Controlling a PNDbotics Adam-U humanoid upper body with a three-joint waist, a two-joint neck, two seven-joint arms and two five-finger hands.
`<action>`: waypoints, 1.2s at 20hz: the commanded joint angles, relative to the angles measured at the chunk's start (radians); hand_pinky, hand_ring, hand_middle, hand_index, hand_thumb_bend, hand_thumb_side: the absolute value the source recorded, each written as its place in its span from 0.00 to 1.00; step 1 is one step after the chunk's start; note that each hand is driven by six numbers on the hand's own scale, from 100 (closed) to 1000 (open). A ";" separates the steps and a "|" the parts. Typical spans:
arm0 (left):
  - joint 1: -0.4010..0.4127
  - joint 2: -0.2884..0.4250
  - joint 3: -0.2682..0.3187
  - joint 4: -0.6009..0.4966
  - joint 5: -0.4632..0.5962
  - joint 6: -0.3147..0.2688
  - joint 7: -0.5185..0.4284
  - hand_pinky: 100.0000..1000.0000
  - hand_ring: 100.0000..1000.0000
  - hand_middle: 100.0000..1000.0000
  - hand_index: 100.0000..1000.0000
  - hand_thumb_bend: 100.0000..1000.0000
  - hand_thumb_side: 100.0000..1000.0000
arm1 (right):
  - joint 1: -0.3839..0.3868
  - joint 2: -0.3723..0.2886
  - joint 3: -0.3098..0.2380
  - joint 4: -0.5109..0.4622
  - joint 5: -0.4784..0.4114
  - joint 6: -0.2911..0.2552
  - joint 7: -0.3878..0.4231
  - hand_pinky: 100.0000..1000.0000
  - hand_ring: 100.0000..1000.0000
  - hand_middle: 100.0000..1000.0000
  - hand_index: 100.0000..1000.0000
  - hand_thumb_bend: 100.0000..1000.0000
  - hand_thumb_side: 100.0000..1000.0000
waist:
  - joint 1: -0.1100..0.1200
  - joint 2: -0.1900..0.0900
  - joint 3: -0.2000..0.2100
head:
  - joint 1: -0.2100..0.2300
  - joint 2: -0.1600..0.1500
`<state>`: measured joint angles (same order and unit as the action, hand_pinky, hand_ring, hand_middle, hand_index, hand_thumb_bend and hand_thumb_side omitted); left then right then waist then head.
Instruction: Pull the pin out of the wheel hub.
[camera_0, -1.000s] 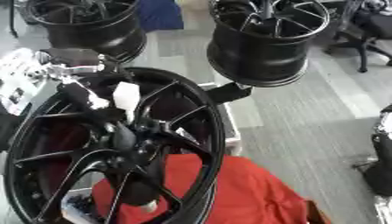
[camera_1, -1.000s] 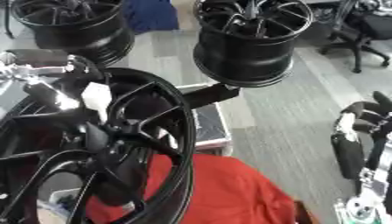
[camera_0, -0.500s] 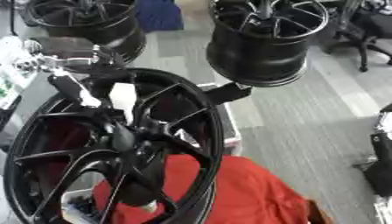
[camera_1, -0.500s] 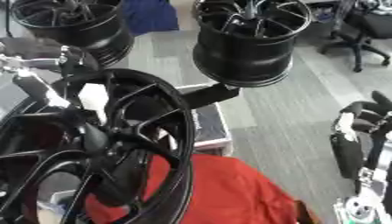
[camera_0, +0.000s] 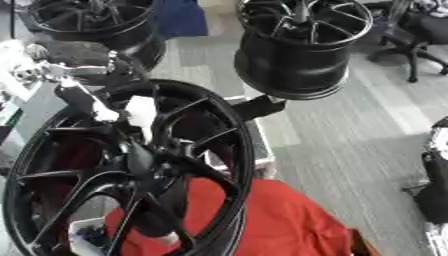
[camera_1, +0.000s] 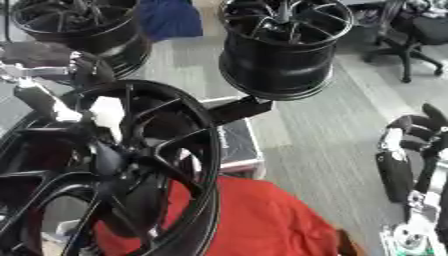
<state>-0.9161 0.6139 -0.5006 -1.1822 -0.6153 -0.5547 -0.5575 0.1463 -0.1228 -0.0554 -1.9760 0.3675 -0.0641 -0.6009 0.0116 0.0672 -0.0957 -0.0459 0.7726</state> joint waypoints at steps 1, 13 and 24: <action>-0.020 0.018 -0.023 -0.037 0.015 -0.352 -0.350 0.47 0.41 0.82 0.90 0.29 0.55 | -0.004 -0.019 -0.003 -0.024 -0.002 -0.003 0.003 0.51 0.62 0.61 0.82 0.00 0.48 | 0.002 -0.012 0.000 | 0.001 -0.003; -0.009 0.025 -0.032 -0.037 -0.046 -0.352 -0.350 0.45 0.39 0.78 0.85 0.33 0.51 | -0.004 -0.018 -0.003 -0.024 -0.003 -0.002 0.004 0.51 0.62 0.61 0.82 0.00 0.48 | 0.002 -0.011 0.000 | -0.002 -0.003; -0.007 0.021 -0.013 -0.010 -0.038 -0.352 -0.350 0.39 0.32 0.57 0.70 0.18 0.38 | -0.005 -0.019 -0.004 -0.024 -0.002 -0.002 0.003 0.51 0.62 0.61 0.82 0.00 0.48 | 0.003 -0.011 -0.001 | -0.004 -0.003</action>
<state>-0.9068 0.6142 -0.5305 -1.1888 -0.6609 -0.5548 -0.5575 0.1466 -0.1228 -0.0555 -1.9760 0.3675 -0.0631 -0.5997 0.0139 0.0671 -0.0960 -0.0480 0.7726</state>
